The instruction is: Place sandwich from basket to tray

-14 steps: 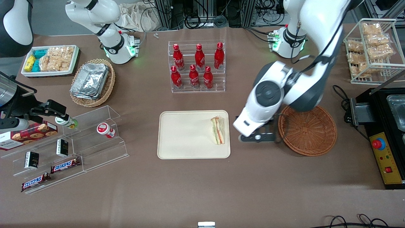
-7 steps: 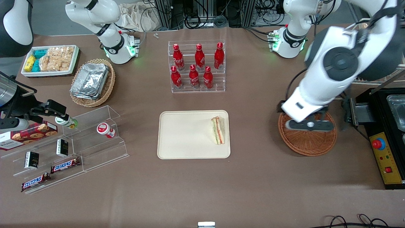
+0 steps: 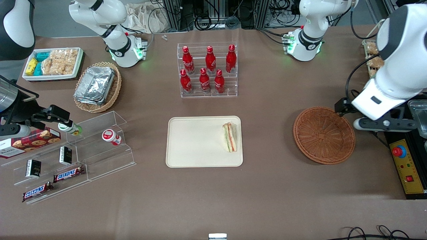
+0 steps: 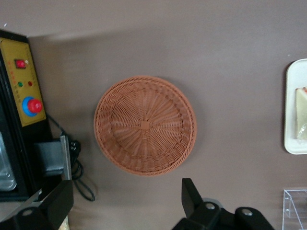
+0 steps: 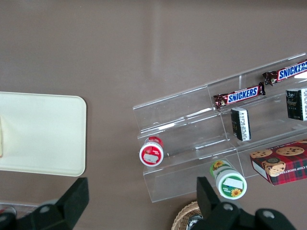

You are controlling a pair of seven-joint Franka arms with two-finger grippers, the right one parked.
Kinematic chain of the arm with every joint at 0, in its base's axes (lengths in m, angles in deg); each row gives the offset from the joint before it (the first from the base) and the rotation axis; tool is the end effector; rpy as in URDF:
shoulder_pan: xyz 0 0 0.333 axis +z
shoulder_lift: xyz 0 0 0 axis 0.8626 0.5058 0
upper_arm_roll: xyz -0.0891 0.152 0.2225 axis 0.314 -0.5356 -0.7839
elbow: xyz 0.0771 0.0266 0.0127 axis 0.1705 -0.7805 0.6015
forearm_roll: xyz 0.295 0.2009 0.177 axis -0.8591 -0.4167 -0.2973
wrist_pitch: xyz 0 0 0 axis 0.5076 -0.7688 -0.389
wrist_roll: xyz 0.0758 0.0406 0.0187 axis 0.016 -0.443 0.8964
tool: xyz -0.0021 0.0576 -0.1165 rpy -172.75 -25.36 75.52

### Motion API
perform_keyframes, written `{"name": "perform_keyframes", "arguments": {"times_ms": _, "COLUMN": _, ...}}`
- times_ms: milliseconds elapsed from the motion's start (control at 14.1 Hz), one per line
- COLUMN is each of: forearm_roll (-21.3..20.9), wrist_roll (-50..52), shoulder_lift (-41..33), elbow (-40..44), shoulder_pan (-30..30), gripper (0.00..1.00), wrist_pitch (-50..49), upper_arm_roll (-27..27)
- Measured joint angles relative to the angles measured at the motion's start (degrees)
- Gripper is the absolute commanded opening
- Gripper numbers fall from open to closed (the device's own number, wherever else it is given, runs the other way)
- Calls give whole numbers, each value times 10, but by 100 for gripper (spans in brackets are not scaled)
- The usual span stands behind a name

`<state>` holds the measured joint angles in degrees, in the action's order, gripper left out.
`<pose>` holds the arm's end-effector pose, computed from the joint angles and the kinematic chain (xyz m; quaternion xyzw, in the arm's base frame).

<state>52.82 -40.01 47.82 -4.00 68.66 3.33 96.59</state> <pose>0.5908 -0.0852 0.5333 -0.9964 0.0463 0.0269 0.0653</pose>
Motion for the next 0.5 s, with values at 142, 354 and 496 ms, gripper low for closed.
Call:
{"name": "perform_keyframes", "arguments": {"times_ms": 142, "forearm_roll": 1, "wrist_roll": 0, "shoulder_lift": 0, "elbow": 2, "shoulder_pan": 12, "gripper": 100, "wrist_pitch": -6, "upper_arm_roll": 0}}
{"name": "perform_keyframes", "arguments": {"times_ms": 354, "forearm_roll": 2, "wrist_roll": -2, "shoulder_lift": 0, "elbow": 2, "shoulder_pan": 21, "gripper": 100, "wrist_pitch": -8, "upper_arm_roll": 0}}
{"name": "perform_keyframes", "arguments": {"times_ms": 496, "forearm_roll": 2, "wrist_roll": -2, "shoulder_lift": 0, "elbow": 2, "shoulder_pan": 21, "gripper": 100, "wrist_pitch": -9, "upper_arm_roll": 0}}
